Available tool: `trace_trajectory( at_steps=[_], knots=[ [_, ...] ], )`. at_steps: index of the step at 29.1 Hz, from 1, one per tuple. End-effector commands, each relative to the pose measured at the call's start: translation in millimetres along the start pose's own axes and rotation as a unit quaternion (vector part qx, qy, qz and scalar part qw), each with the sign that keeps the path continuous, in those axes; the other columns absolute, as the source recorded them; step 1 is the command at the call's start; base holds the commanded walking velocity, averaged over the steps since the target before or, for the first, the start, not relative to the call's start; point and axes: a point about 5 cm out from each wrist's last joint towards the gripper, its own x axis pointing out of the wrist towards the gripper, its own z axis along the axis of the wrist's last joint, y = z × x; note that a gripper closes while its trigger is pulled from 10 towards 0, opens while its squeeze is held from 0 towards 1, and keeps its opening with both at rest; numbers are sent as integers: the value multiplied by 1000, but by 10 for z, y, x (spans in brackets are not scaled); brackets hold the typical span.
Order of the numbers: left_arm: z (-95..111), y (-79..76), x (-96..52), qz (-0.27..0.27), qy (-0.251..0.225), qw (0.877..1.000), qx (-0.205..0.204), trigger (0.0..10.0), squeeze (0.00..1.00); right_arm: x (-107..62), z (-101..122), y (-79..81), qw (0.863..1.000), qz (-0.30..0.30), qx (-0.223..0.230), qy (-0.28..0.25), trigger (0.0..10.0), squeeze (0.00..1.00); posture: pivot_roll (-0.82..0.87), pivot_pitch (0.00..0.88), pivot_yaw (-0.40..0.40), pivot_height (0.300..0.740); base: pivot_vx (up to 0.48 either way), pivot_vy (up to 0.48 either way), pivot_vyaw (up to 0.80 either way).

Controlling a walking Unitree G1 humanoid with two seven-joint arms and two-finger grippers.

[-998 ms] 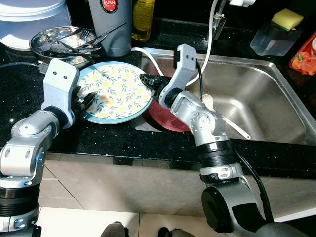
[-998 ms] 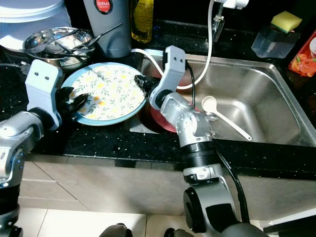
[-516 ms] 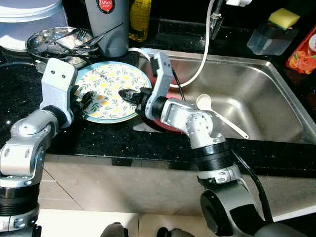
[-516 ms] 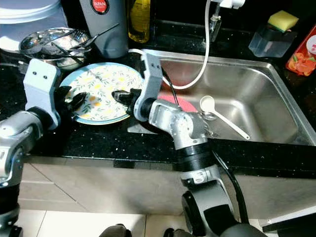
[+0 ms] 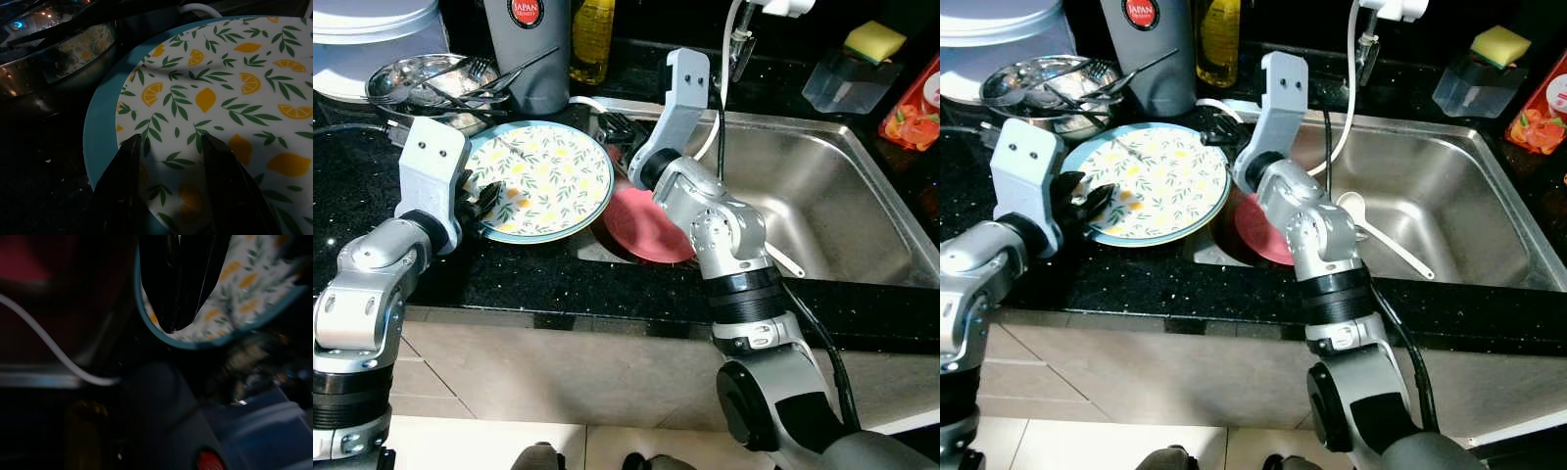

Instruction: Kitchen organization

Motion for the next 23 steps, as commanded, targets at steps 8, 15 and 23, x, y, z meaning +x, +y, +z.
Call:
trace_trajectory(
  at_steps=[8,15,23],
  knots=[
    [-477,-116,67,-27,115,993,-23,10000,0,-25,-371,-35,996,-17,-25,83,10000,0,242,75,-116,740,0,0,0],
    [-473,-115,65,-26,114,993,-23,10000,0,-37,-542,-26,992,-9,-28,122,10000,0,242,81,-121,740,0,0,0],
    [-475,-120,60,-25,113,993,-24,10000,0,-38,-521,3,993,6,13,114,10000,1000,243,81,-121,740,0,0,0]
  ],
)
